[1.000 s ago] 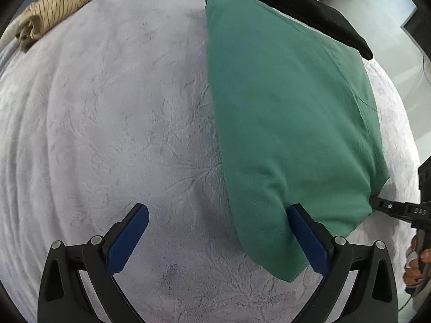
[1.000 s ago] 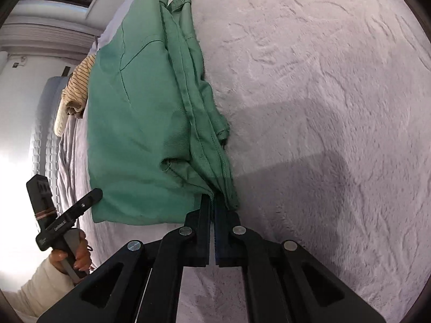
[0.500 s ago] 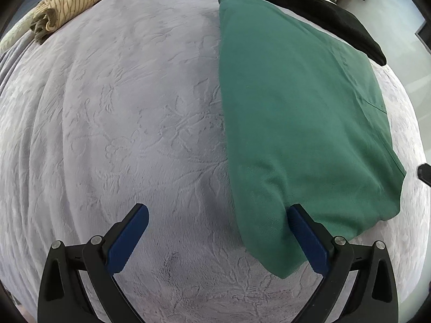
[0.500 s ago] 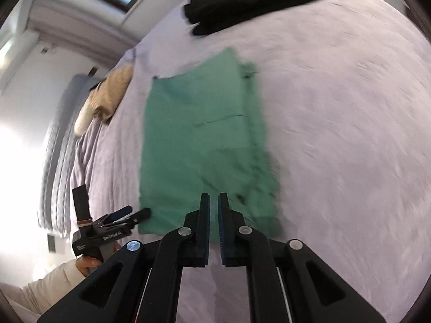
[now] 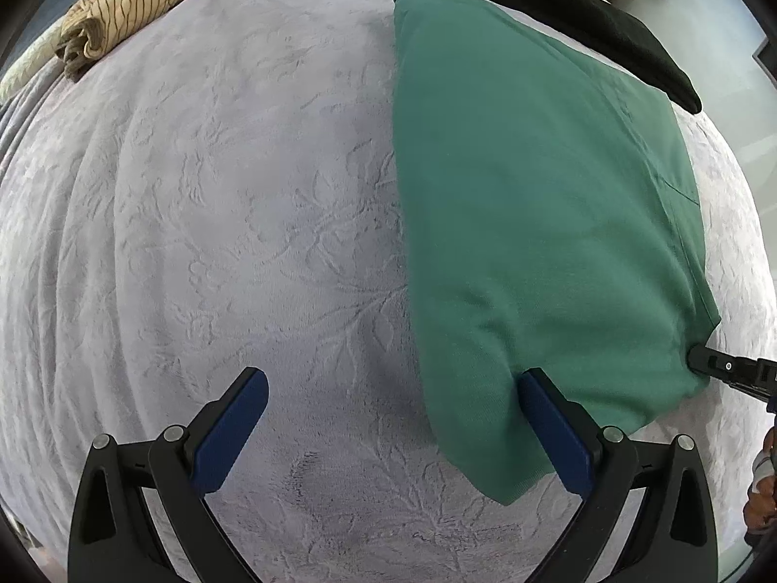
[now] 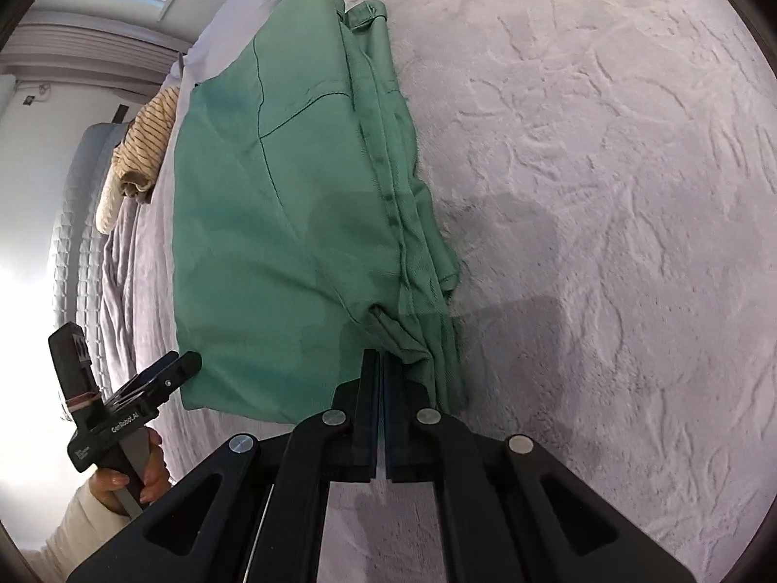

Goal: Fold large clothes

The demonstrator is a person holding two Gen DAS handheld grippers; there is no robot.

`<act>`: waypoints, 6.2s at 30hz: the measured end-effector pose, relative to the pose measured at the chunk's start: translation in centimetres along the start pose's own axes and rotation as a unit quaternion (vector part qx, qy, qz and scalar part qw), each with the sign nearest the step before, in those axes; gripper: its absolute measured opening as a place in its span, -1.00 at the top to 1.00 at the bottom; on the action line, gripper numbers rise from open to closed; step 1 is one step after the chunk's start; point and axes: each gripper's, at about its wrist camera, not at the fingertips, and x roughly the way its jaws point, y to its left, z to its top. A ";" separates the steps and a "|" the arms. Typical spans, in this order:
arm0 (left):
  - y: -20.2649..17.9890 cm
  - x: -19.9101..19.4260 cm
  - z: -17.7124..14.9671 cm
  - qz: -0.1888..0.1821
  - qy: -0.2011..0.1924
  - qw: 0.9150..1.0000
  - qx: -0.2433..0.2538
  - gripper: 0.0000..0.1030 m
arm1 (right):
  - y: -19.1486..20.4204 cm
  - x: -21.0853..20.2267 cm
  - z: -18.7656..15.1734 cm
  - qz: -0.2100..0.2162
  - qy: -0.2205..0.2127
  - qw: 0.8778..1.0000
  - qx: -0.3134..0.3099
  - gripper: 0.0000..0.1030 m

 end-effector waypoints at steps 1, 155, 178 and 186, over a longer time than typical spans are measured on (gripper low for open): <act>0.2 -0.1 0.2 -0.002 0.001 1.000 -0.002 -1.00 | 0.1 -0.1 0.0 -0.003 0.002 1.000 -0.001 1.00; 20.7 -11.4 -14.0 -0.021 0.115 0.993 0.026 -1.00 | 17.7 3.0 -21.5 -0.136 0.141 0.972 -0.129 0.76; 17.5 -17.8 -8.9 0.029 0.062 0.998 0.015 -1.00 | 23.1 -1.8 -17.0 -0.224 -0.017 0.971 -0.082 -0.70; 17.5 -17.3 -9.0 0.032 0.066 0.997 0.023 -1.00 | 23.2 -2.1 -17.0 -0.243 -0.031 0.967 -0.075 -0.72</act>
